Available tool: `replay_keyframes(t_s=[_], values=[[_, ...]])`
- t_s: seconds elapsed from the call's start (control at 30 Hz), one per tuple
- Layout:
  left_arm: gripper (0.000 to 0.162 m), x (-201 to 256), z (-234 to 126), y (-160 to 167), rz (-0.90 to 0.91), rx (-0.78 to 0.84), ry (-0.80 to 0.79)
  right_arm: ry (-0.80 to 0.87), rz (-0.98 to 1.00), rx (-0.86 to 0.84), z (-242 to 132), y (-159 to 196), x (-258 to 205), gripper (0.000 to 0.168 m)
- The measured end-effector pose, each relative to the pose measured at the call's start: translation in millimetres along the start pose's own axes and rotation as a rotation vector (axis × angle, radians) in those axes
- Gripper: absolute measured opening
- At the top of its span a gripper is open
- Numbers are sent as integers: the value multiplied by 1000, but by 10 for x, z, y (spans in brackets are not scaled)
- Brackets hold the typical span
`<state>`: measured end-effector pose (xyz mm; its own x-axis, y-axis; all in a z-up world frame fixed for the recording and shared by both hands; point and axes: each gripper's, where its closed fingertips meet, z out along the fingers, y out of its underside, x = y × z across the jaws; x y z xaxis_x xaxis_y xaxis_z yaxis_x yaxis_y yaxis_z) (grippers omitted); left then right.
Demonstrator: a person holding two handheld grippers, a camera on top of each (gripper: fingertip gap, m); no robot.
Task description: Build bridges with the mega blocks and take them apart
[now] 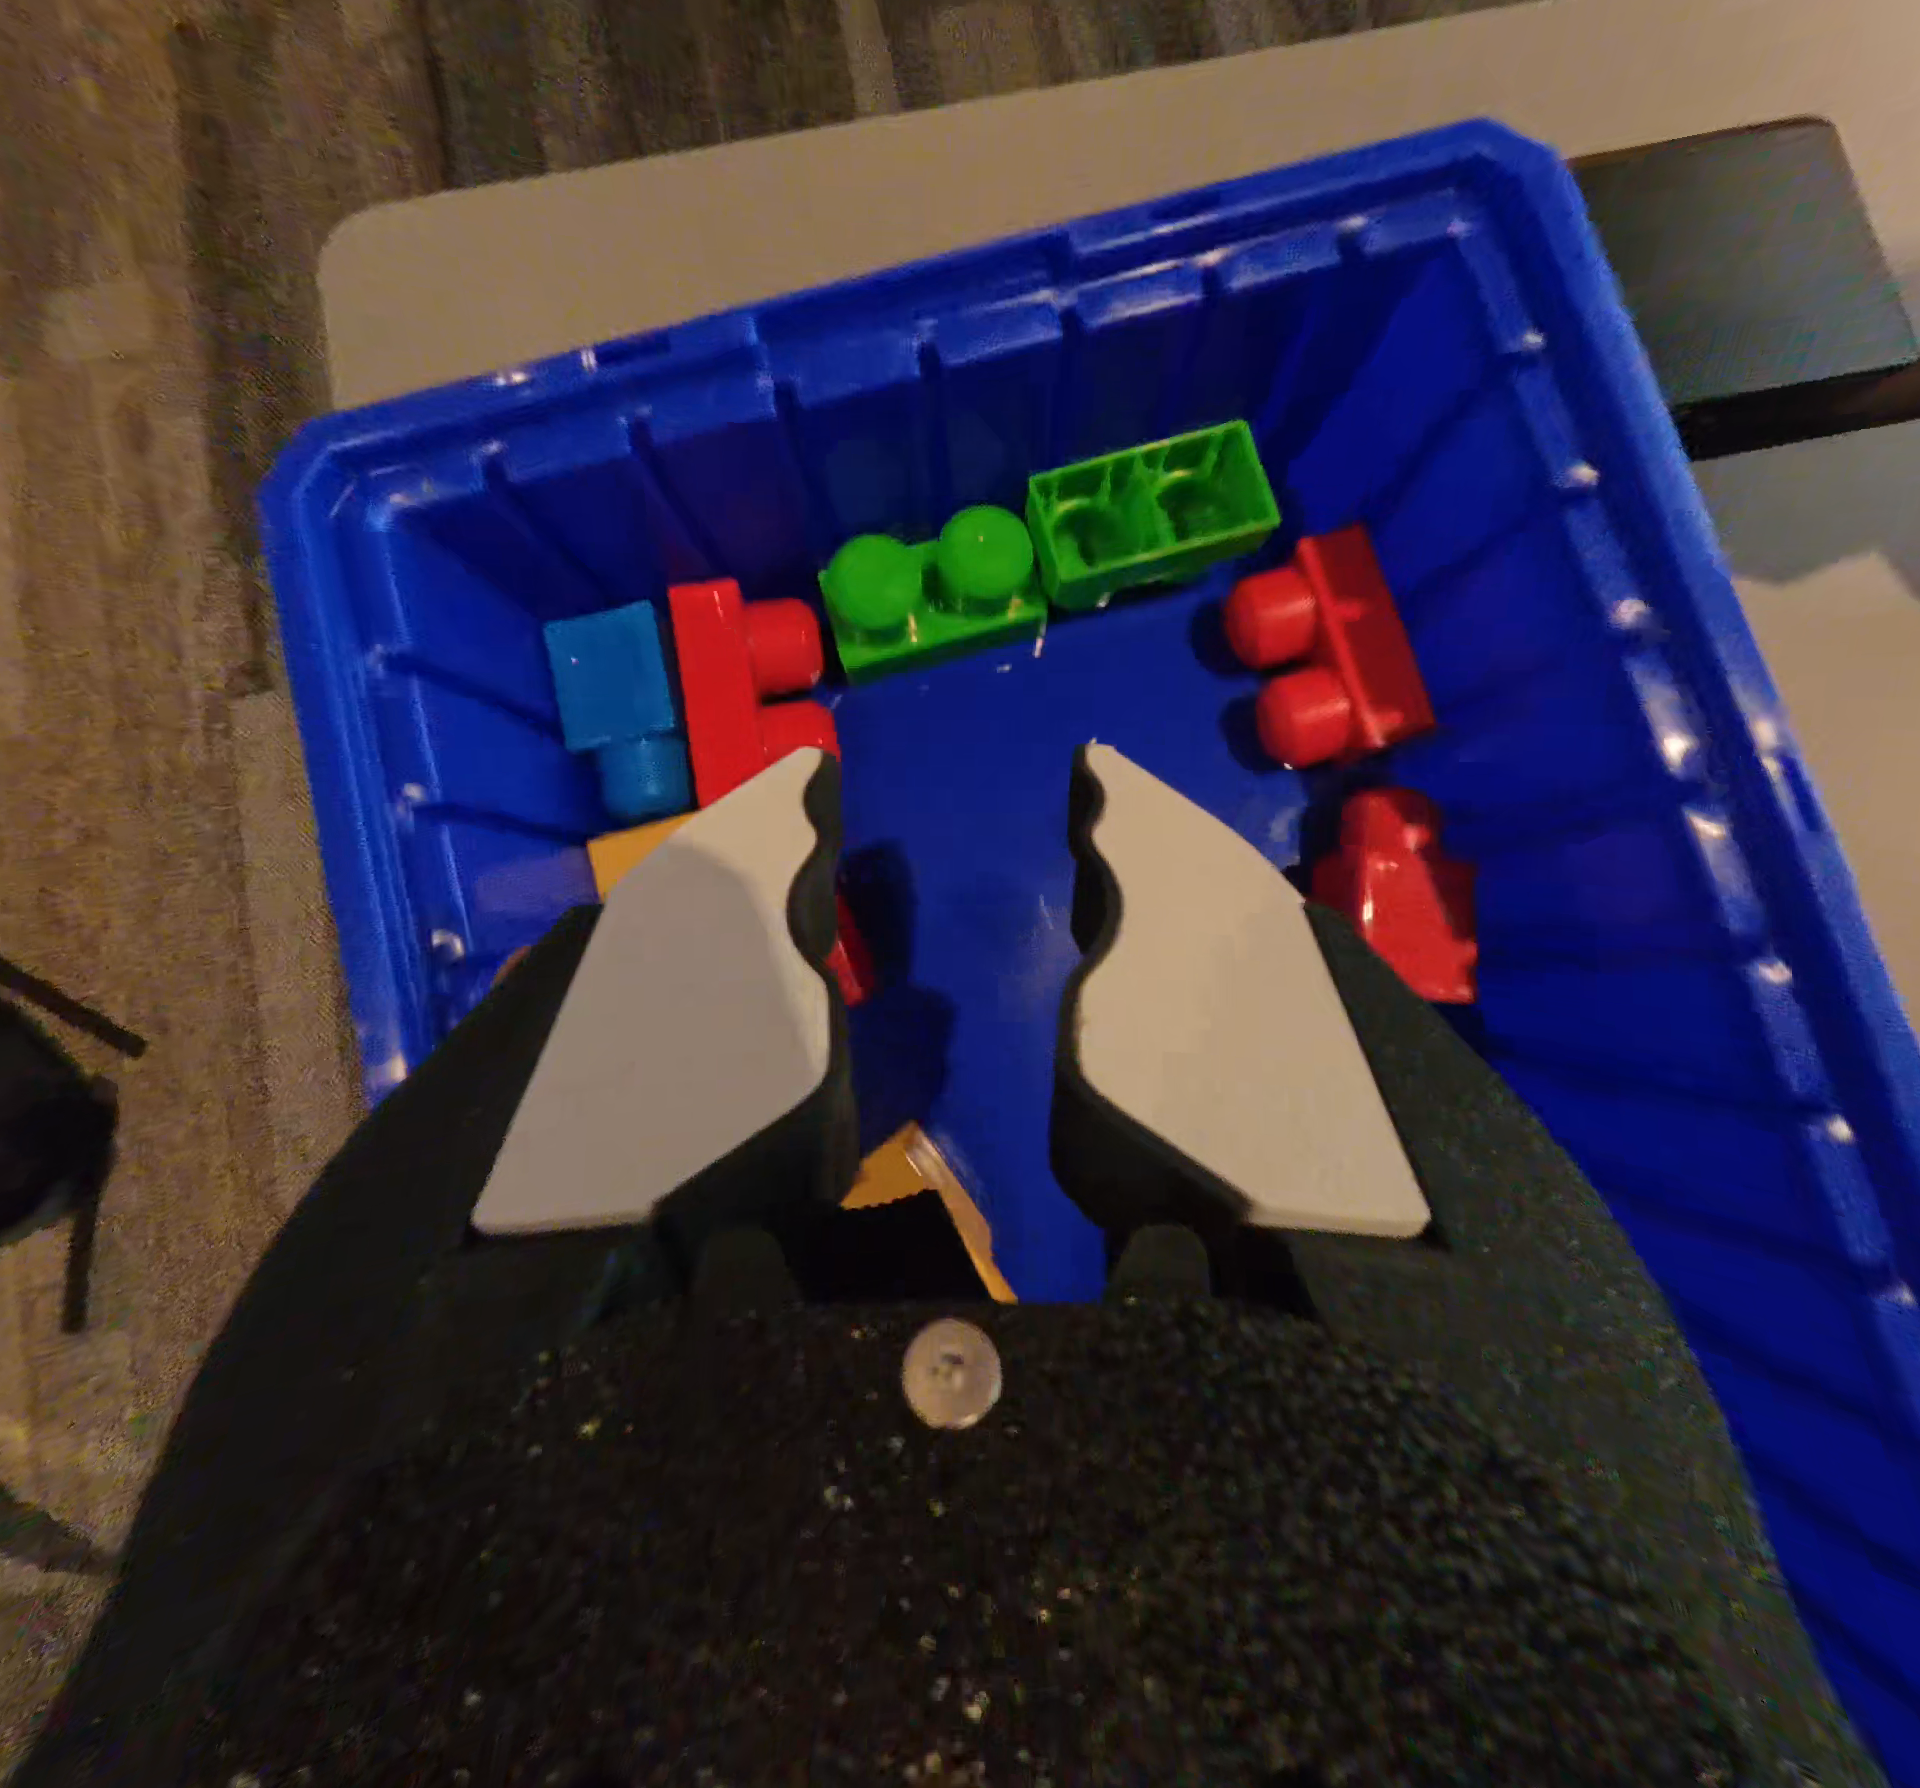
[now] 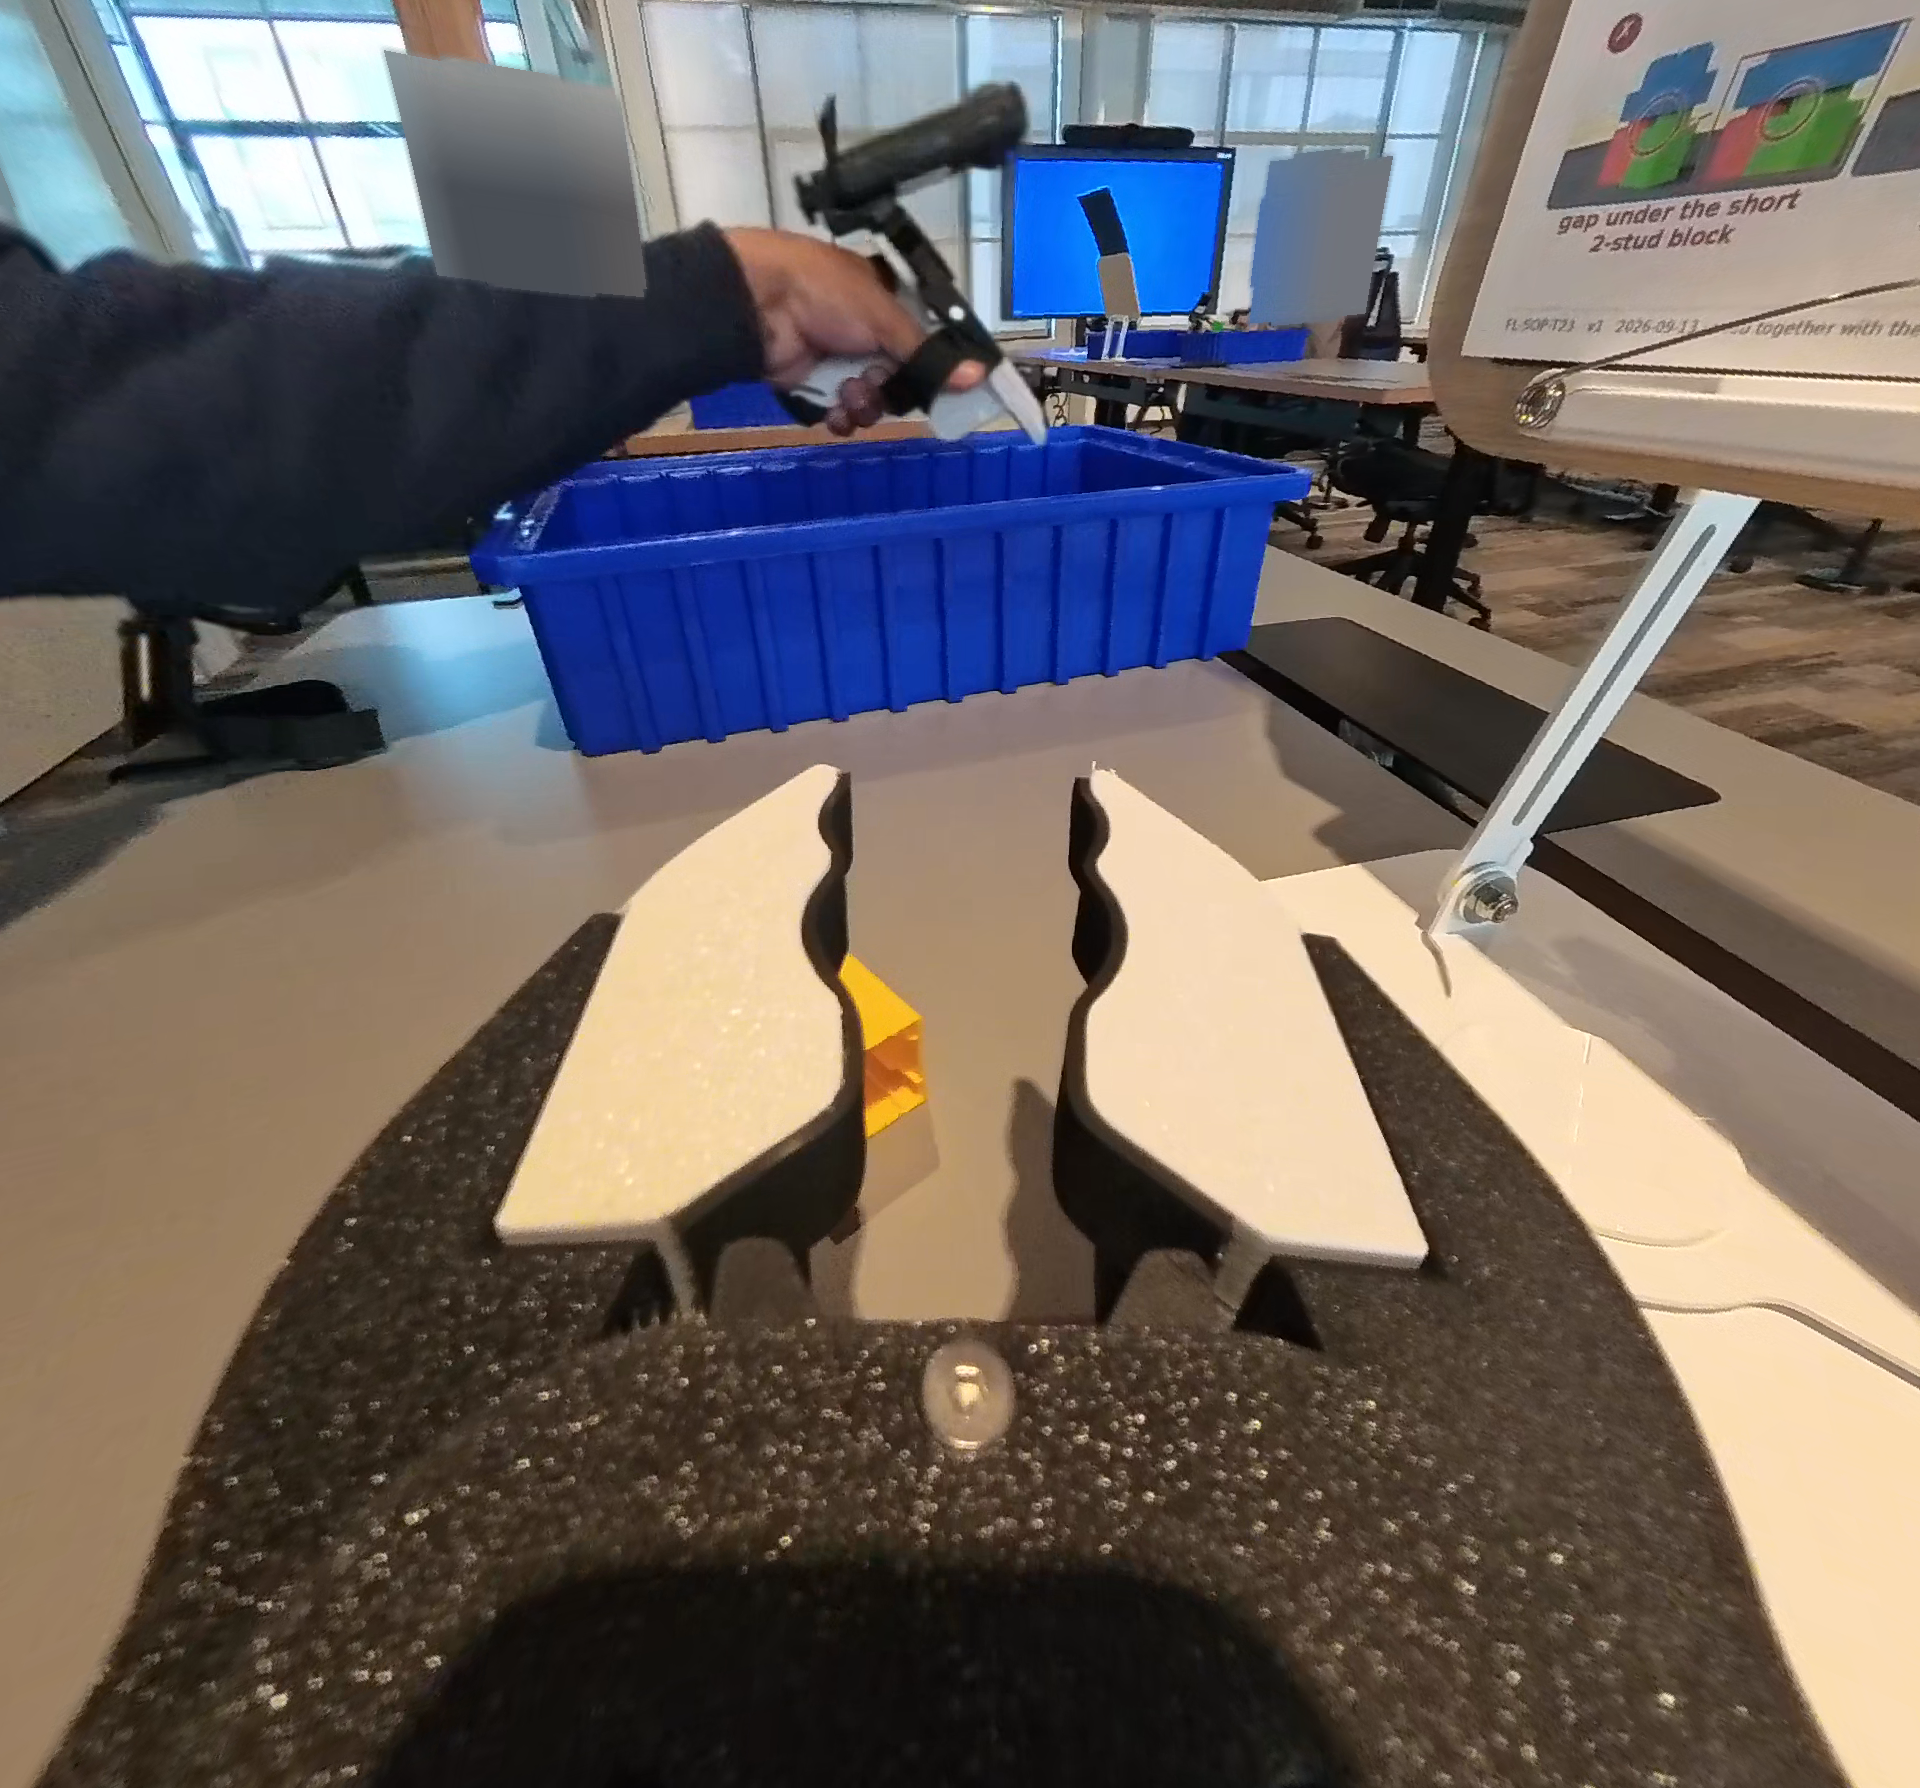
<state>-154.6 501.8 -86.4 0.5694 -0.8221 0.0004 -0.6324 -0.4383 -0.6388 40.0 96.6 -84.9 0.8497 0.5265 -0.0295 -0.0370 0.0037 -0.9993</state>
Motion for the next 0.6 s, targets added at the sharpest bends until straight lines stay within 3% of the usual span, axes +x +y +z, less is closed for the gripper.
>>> replay_keyframes(t_s=[0.2,0.37,0.43,0.53,0.6], values=[[43,-432,484,157,-50,-196,-40,-29,5,1,-1,-2,-33,40],[36,-707,572,128,124,-289,-269,-59,23,6,-4,-9,-52,40],[36,-667,628,140,153,-326,-266,-64,30,13,-10,-16,-50,40],[46,-526,742,264,145,-414,-188,-71,25,11,-9,-14,-65,40],[54,-588,792,351,162,-467,-226,-75,20,6,-6,-8,-76,40]])
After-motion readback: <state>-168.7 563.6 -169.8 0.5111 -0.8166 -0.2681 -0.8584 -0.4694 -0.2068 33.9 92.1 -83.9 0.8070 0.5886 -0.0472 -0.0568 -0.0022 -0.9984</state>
